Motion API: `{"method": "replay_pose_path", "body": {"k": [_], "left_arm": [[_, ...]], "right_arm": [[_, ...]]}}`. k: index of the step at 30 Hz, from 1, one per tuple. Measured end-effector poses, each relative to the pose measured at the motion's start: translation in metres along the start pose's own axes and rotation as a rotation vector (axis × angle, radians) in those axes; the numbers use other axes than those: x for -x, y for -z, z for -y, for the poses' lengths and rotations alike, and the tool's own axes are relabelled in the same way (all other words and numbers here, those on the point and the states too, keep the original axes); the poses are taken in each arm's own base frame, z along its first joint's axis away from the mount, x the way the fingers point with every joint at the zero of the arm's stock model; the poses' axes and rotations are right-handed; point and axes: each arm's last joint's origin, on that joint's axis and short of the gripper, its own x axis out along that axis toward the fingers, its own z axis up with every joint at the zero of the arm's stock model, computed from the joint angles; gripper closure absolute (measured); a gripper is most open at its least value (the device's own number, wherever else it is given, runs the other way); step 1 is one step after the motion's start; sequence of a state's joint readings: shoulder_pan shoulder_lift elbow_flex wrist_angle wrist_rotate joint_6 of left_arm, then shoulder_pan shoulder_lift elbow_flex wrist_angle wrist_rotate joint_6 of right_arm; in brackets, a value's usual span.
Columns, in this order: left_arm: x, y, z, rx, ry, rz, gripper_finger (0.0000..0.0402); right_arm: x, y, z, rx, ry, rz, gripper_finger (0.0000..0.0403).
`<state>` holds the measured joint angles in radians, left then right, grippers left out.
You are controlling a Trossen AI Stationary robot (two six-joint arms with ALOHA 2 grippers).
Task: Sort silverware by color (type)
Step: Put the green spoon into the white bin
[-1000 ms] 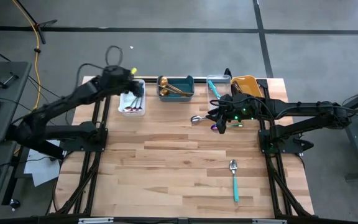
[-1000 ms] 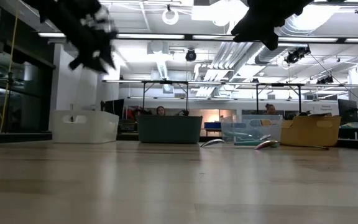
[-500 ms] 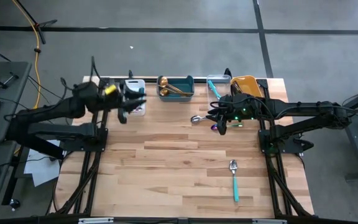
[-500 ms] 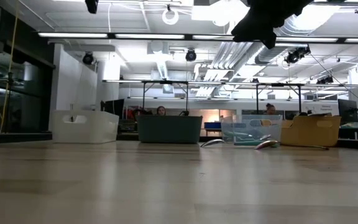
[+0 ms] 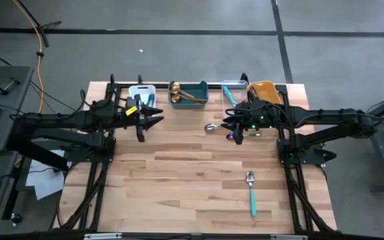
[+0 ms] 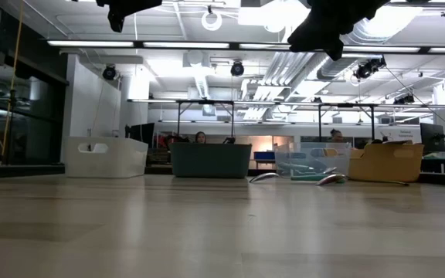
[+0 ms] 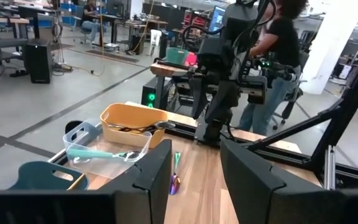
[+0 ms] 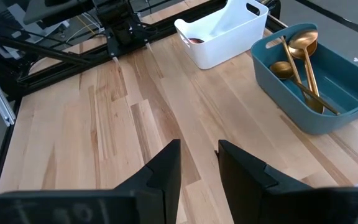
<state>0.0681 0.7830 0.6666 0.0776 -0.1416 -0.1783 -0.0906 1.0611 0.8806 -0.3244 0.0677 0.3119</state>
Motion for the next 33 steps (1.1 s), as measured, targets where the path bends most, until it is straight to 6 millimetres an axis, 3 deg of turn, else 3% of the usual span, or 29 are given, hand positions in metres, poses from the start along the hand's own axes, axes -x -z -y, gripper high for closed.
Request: {"method": "replay_pose_path", "body": {"k": [9, 12, 17, 24, 33], "left_arm": [[0.0, 0.0, 0.0, 0.001, -0.001, 0.0, 0.0273], [0.0, 0.0, 0.0, 0.001, -0.001, 0.0, 0.0273], [0.0, 0.0, 0.0, 0.001, -0.001, 0.0, 0.0273], [0.0, 0.0, 0.0, 0.001, -0.002, -0.002, 0.0273], [0.0, 0.0, 0.0, 0.003, -0.002, -0.004, 0.0273]], "right_arm": [[0.0, 0.0, 0.0, -0.003, 0.0, 0.0, 0.0302], [0.0, 0.001, 0.0, -0.084, 0.004, -0.015, 0.0302], [0.003, 0.023, 0.015, -0.151, 0.128, -0.255, 0.0302], [-0.005, 0.051, 0.033, 0.091, 0.218, -0.61, 0.0302], [-0.056, 0.074, 0.057, 0.427, 0.133, -0.894, 0.0302]]}}
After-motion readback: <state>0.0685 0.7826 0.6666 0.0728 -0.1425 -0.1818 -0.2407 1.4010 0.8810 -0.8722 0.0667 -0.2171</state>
